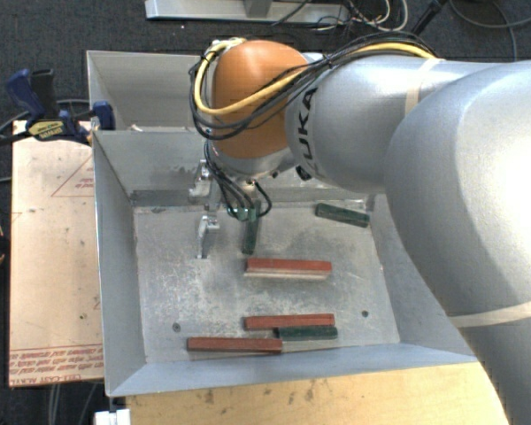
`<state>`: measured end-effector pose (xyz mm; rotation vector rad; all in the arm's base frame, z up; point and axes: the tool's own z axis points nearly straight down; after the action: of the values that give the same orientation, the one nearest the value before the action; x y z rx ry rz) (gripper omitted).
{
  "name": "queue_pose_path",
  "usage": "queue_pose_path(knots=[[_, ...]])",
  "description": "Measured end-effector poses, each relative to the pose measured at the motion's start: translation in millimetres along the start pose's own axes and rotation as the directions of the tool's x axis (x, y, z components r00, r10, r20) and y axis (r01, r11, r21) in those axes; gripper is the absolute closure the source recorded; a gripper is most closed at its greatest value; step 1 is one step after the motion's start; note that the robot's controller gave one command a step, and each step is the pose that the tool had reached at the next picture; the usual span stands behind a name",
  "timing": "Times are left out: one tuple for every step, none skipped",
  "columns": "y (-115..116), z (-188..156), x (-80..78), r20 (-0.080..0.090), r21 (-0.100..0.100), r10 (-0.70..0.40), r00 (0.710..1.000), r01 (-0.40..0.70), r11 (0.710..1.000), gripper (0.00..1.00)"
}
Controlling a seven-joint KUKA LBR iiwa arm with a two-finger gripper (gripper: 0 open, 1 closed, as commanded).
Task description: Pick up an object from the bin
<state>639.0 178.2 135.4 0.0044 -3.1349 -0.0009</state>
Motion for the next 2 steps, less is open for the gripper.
queue_pose_path(knots=[[0, -5, -2.1, 0.008, -0.001, 0.002, 1.000, -0.002, 1.000, 0.00], [-17, -3, 1.6, 0.008, -0.002, -0.077, 0.997, 0.077, 0.997, 0.00]])
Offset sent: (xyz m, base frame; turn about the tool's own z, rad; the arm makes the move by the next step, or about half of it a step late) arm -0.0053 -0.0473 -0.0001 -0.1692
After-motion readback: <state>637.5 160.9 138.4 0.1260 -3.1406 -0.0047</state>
